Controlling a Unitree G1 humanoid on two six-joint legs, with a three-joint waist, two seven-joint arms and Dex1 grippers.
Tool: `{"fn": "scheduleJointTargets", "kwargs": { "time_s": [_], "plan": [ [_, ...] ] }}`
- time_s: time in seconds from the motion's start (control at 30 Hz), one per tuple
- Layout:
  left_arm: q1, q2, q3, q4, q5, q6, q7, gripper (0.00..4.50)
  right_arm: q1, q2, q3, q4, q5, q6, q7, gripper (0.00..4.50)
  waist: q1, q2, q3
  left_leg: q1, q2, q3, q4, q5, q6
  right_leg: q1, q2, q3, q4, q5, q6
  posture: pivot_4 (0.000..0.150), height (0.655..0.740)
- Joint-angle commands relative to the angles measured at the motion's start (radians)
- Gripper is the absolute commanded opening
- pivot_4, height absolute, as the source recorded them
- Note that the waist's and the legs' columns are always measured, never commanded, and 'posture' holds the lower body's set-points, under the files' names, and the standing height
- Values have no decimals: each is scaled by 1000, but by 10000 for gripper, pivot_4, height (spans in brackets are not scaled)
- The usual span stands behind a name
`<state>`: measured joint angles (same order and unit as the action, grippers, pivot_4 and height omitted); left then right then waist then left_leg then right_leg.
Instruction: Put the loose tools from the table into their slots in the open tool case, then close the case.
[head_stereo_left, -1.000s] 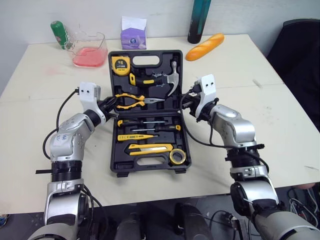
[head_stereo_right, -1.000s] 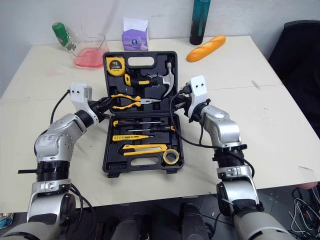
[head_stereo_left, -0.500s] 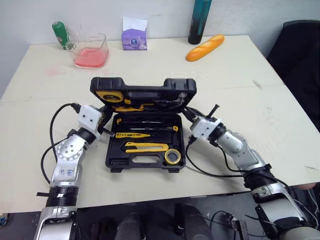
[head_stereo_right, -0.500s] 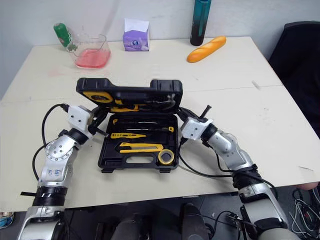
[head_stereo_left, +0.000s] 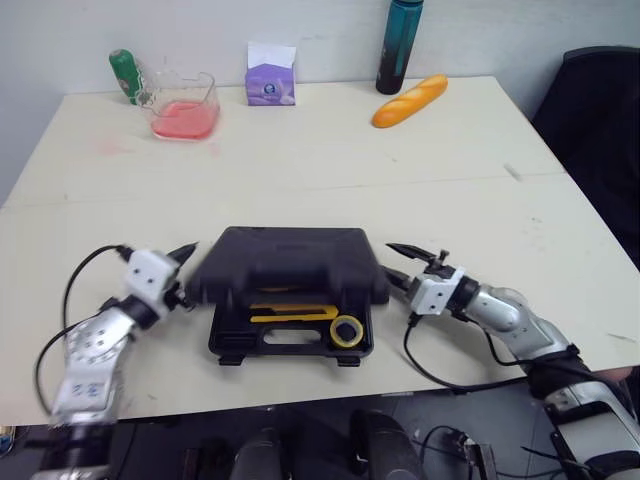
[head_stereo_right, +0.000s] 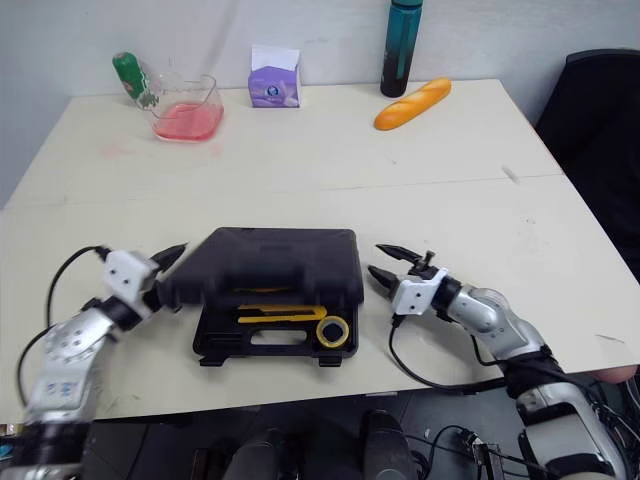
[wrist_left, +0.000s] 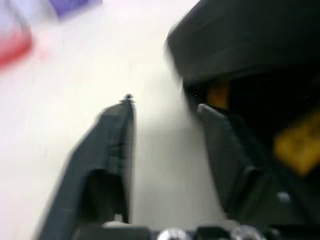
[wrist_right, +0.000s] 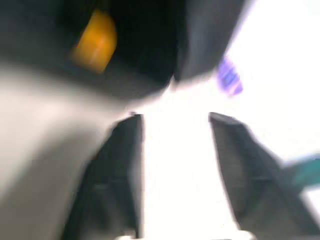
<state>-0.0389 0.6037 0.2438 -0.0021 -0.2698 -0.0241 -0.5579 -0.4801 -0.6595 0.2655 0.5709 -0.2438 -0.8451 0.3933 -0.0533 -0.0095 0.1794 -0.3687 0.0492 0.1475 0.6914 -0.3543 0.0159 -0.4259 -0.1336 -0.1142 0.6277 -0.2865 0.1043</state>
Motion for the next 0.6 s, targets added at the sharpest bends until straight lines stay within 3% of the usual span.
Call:
{"fn": "scheduleJointTargets", "kwargs": {
  "time_s": [0.03,0.23,0.43,0.53,0.6],
  "plan": [
    [145,86,128,-142,-105,107,-98,29768,51,-70,-71,-164,224,143,178,39874,-2,0,0,0,1,0,0,0,0,0,0,1,0,0,0,1500,7400],
    [148,142,238,-171,-215,242,-122,29768,222,-157,-162,-469,658,600,456,39874,34,0,0,1,1,-3,3,-1,0,1,0,0,-1,0,-1,1500,7400],
    [82,170,221,-148,-239,295,-184,29768,327,-203,-217,-627,701,793,540,39874,51,0,0,0,0,-1,6,-3,2,1,-2,0,-1,1,-2,1500,7400],
    [21,186,179,-121,-238,317,-233,21294,442,-256,-216,-781,804,916,660,31505,56,0,0,-2,0,-2,5,-4,2,0,0,-2,-1,1,-2,1500,7400],
    [-17,185,140,-115,-218,326,-239,12457,492,-276,-206,-827,783,918,704,21964,56,0,0,-1,0,-1,6,-4,2,1,0,-2,-1,1,-2,1500,7400]
  ]
}}
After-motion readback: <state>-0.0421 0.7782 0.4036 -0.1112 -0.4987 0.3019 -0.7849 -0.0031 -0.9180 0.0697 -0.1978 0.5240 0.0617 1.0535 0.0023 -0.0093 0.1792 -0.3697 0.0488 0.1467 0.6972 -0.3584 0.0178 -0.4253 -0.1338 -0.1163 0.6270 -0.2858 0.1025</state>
